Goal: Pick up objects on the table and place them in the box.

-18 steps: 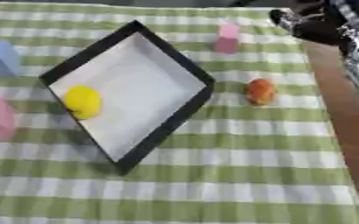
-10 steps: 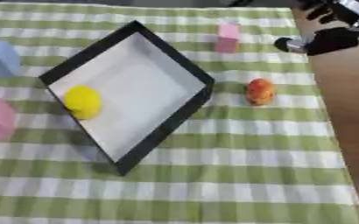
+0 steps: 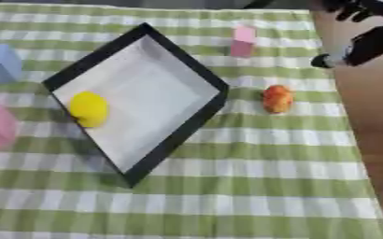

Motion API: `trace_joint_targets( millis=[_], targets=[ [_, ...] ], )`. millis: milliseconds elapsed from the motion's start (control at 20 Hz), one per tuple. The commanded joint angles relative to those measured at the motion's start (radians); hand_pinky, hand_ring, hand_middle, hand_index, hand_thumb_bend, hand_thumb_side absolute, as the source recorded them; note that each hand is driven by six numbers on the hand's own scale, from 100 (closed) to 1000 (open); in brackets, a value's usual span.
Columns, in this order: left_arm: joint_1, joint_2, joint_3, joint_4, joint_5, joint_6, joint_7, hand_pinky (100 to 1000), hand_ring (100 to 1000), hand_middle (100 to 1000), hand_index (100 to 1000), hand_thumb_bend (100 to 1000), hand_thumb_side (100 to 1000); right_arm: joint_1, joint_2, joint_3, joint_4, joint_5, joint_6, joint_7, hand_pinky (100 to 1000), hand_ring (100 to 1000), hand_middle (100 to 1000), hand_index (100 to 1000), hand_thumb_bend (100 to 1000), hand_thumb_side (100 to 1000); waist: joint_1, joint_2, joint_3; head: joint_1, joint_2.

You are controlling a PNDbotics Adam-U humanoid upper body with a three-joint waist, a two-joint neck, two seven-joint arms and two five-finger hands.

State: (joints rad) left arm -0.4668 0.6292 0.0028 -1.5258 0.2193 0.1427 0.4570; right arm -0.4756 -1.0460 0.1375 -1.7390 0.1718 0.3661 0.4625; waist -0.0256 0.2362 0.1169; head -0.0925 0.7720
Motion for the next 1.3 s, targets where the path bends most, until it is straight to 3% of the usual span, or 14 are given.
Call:
trace_joint_targets(
  millis=[50,550,1300],
  targets=[
    [-0.009,0.031,0.012,-0.015,0.006,-0.004,0.0,790,736,710,788,1000,544,-0.014,-0.049,0.002,-0.03,0.015,-0.002,0.03,858,824,810,867,373,100,-0.014,-0.038,0.001,-0.003,-0.002],
    [-0.013,0.026,0.007,-0.02,0.006,-0.005,-0.002,791,736,706,787,1000,543,-0.001,-0.064,0.073,-0.083,0.067,0.013,0.059,827,784,779,840,354,100,-0.013,-0.033,0.007,-0.013,-0.002],
    [-0.019,0.016,0.001,-0.033,0.005,-0.004,-0.006,791,735,700,785,1000,542,-0.005,-0.032,0.168,-0.03,0.112,-0.009,0.14,833,789,797,871,390,100,-0.007,-0.015,0.018,-0.024,-0.002]
  ],
)
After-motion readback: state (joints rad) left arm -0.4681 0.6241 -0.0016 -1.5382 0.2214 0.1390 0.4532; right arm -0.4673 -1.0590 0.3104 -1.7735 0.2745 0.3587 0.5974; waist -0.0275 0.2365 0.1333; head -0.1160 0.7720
